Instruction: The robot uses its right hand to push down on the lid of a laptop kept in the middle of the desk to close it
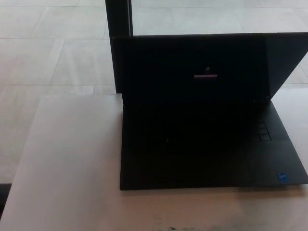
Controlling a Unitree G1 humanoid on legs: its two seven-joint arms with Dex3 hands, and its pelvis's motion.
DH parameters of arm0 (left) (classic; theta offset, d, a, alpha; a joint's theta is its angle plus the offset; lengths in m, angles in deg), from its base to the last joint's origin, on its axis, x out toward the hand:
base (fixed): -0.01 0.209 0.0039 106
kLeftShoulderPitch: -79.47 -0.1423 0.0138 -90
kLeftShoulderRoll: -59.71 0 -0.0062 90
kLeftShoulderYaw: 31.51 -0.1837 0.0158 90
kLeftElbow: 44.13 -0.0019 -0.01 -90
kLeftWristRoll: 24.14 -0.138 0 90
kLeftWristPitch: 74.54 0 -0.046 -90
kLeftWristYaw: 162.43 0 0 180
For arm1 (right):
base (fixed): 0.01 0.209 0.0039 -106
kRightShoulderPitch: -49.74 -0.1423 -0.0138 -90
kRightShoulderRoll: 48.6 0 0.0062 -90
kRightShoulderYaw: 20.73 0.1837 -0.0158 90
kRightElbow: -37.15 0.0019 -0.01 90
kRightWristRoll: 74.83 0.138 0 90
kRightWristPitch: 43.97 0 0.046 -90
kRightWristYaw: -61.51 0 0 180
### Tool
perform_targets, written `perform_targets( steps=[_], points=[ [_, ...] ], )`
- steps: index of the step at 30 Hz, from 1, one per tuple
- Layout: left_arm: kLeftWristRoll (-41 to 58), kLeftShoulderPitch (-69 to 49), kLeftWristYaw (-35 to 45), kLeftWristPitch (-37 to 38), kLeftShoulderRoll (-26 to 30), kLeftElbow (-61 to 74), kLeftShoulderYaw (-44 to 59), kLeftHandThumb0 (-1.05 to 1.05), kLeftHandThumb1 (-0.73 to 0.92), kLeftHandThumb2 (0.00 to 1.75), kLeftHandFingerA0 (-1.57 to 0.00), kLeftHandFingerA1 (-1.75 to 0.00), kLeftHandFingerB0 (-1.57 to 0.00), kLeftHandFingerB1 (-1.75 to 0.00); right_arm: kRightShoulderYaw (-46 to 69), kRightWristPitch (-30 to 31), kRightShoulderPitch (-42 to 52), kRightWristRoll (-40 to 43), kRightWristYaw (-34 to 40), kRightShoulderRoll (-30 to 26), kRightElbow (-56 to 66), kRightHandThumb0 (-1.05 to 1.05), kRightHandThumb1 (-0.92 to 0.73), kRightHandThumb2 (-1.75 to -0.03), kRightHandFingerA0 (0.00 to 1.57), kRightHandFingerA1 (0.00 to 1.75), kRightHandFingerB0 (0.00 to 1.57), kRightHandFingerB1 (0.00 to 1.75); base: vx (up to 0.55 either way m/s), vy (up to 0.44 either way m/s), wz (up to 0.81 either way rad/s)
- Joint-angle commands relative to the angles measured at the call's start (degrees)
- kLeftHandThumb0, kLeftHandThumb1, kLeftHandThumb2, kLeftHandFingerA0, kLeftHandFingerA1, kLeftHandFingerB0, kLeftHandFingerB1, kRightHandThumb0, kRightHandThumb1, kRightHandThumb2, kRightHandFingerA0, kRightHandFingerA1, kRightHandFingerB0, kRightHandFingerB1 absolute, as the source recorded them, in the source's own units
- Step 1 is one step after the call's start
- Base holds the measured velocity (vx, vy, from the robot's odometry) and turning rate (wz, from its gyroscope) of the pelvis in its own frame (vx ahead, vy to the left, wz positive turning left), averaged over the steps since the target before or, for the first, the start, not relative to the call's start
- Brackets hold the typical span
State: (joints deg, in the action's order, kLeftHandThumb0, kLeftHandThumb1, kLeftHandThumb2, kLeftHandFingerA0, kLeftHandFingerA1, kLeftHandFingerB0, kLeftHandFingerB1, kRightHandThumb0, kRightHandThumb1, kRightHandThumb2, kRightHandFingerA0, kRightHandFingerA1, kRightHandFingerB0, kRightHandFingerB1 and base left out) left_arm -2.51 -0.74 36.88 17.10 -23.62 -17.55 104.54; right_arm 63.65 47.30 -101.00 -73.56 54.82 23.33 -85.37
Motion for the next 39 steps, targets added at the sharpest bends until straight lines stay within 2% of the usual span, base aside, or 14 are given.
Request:
perform_targets(
  steps=[1, 6, 13, 14, 16, 17, 20, 22, 26, 27, 28, 29, 36, 39],
  points=[
    [3.42, -0.51, 1.61, -0.72, 3.03, -1.04, 0.81, -1.05, 0.73, 0.88, -0.18, -0.91, -0.06, -1.42, -16.99, -3.74, -10.69, -21.32, -6.82, -0.99, -7.73, -0.99, -0.92, -0.78, 0.2, 0.52, 0.19, 0.34, 0.0, 0.0, 0.0],
    [3.13, -0.67, 2.05, -0.25, 3.2, -1.12, 0.53, -1.05, 0.75, 0.77, -0.13, -0.9, -0.02, -1.46, -22.1, -4.12, -14.55, -23.81, -7.1, 0.75, -10.36, -0.99, -0.92, -0.78, 0.2, 0.53, 0.19, 0.34, 0.0, 0.0, 0.0],
    [3.21, -0.55, 1.33, -0.93, 2.95, -0.32, 0.35, -1.05, 0.76, 0.9, -0.19, -0.91, -0.07, -1.4, -29.47, -6.2, -15.12, -27.98, -6.52, 2.5, -11.08, -0.98, -0.92, -0.77, 0.2, 0.53, 0.19, 0.35, 0.0, 0.0, 0.0],
    [3.24, -0.35, 1.49, -0.68, 3.16, -1.09, 0.4, -1.05, 0.77, 0.85, -0.16, -0.9, -0.04, -1.42, -30.51, -6.26, -14.8, -28.5, -6.46, 2.66, -11.01, -0.97, -0.92, -0.78, 0.24, 0.53, 0.21, 0.34, 0.0, 0.0, 0.0],
    [3.39, -0.38, 2.03, -0.67, 3.12, -0.98, 0.36, -1.05, 0.75, 0.78, -0.12, -0.9, -0.02, -1.45, -32.91, -6.29, -14.14, -30.05, -7.23, 2.68, -11.0, -1.01, -0.91, -0.8, 0.19, 0.53, 0.18, 0.35, 0.0, 0.0, 0.0],
    [3.39, -0.43, 1.97, -0.68, 3.06, -0.73, 0.27, -1.05, 0.76, 0.79, -0.14, -0.88, -0.02, -1.43, -33.58, -6.82, -13.57, -30.44, -6.51, 2.7, -11.25, -0.98, -0.92, -0.79, 0.25, 0.56, 0.22, 0.35, 0.0, 0.0, 0.0],
    [3.46, -0.25, 1.7, -0.75, 3.01, -0.35, 0.05, -1.05, 0.75, 0.83, -0.16, -0.92, -0.05, -1.43, -36.49, -8.85, -11.28, -32.83, -3.77, 2.37, -11.92, -1.02, -0.92, -0.81, 0.24, 0.56, 0.21, 0.36, 0.0, 0.0, 0.0],
    [3.39, -0.07, 1.34, -0.61, 3.16, -0.8, -0.08, -1.05, 0.74, 0.86, -0.18, -0.92, -0.06, -1.43, -38.09, -7.08, -10.22, -33.41, -5.51, 2.53, -11.11, -1.01, -0.92, -0.8, 0.2, 0.57, 0.19, 0.37, 0.0, 0.0, 0.0],
    [3.4, -0.09, 1.94, -0.4, 3.42, -1.17, -0.3, -1.05, 0.74, 0.81, -0.14, -0.91, -0.03, -1.45, -40.2, -8.39, -6.41, -34.93, -2.79, 1.73, -9.4, -1.01, -0.92, -0.79, 0.25, 0.58, 0.23, 0.37, 0.0, 0.0, 0.0],
    [3.45, 0.0, 1.48, -0.56, 3.39, -1.07, -0.28, -1.05, 0.75, 0.87, -0.17, -0.92, -0.05, -1.42, -40.9, -8.1, -5.57, -35.51, -3.04, 1.31, -8.35, -0.99, -0.92, -0.79, 0.25, 0.59, 0.23, 0.36, 0.0, 0.0, 0.0],
    [3.5, -0.01, 1.87, -0.63, 3.48, -1.24, -0.34, -1.05, 0.72, 0.76, -0.11, -0.92, -0.02, -1.48, -41.2, -8.14, -3.82, -35.56, -3.02, 0.78, -7.42, -0.99, -0.92, -0.79, 0.28, 0.6, 0.24, 0.36, 0.0, 0.0, 0.0],
    [3.53, -0.03, 2.02, -0.69, 3.54, -1.31, -0.41, -1.05, 0.73, 0.75, -0.11, -0.91, -0.01, -1.48, -41.46, -8.21, -2.77, -35.64, -3.34, 0.42, -6.88, -0.98, -0.92, -0.79, 0.24, 0.57, 0.22, 0.35, 0.0, 0.0, 0.0],
    [3.48, -0.16, 1.38, -0.66, 3.59, -1.12, -1.07, -1.05, 0.74, 0.79, -0.13, -0.9, -0.02, -1.46, -42.56, -8.15, 3.52, -37.79, -3.05, -1.73, -5.09, -1.02, -0.92, -0.82, 0.27, 0.6, 0.22, 0.37, 0.0, 0.0, 0.0],
    [4.11, -0.24, 1.68, -1.14, 3.45, -0.61, -1.05, -1.05, 0.73, 0.73, -0.1, -0.93, -0.02, -1.5, -41.65, -8.35, 6.5, -38.18, -2.23, -2.77, -4.66, -0.99, -0.92, -0.81, 0.24, 0.56, 0.23, 0.35, 0.0, 0.0, 0.0]
  ],
)
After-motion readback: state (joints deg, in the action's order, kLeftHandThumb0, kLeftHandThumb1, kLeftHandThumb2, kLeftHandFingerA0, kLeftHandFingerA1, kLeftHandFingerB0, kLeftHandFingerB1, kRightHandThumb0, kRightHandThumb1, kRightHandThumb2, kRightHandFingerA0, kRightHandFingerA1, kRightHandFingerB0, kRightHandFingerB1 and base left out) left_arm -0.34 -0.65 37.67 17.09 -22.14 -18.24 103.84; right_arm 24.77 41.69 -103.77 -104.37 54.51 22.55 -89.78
